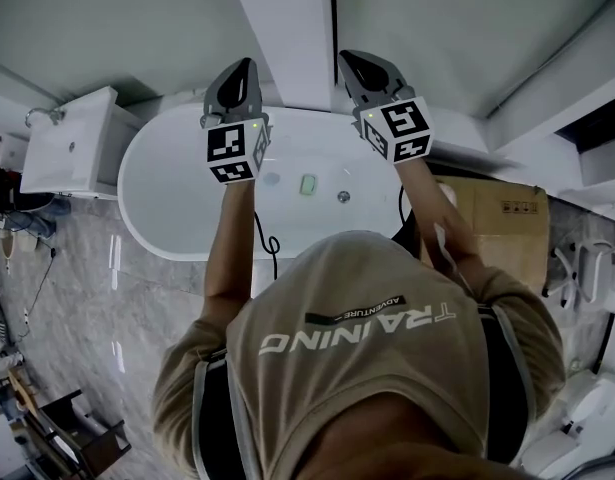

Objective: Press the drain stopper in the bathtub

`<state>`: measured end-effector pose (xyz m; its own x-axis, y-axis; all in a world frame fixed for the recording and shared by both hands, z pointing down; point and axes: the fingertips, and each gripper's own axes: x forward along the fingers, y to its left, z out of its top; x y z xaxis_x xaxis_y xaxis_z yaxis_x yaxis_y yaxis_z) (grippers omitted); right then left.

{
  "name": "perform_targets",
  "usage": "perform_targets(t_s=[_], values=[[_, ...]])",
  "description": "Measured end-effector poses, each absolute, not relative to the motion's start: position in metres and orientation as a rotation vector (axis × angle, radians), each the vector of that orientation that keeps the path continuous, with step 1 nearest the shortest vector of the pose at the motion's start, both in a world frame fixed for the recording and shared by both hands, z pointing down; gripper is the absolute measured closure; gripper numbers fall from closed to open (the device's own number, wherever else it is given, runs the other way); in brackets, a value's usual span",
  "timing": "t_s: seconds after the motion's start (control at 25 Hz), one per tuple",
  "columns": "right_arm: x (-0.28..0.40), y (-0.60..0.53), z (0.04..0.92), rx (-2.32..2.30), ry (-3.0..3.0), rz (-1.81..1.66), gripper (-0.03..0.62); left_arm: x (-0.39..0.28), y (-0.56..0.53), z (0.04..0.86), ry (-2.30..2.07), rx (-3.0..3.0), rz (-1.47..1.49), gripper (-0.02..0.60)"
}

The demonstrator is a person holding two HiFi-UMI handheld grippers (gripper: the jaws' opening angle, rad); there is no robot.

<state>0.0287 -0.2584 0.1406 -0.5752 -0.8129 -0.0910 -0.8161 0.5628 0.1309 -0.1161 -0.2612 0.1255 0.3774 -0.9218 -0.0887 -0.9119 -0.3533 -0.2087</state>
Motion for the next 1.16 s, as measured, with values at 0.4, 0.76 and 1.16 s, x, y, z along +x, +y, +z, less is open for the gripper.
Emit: perform_targets(t_s=[0.4,0.76,1.16], values=[[0.024,-0.261,0.149,-1.421,2.764,0.211,0.586,-0.116,-0.262,0.143,1.636,-2.466,-0.097,0.579],[0.026,-0.262,0.164,-1.451,2.787,0.197,0.586,-0.118,-0.264,0.160,1.635,-2.498,-0.125,0.579],[0.038,-0.267,0.182,-1.472,2.830,0.173,0.586,-0.115,-0.273,0.174,1.640,-2.534,-0.138,0.578]])
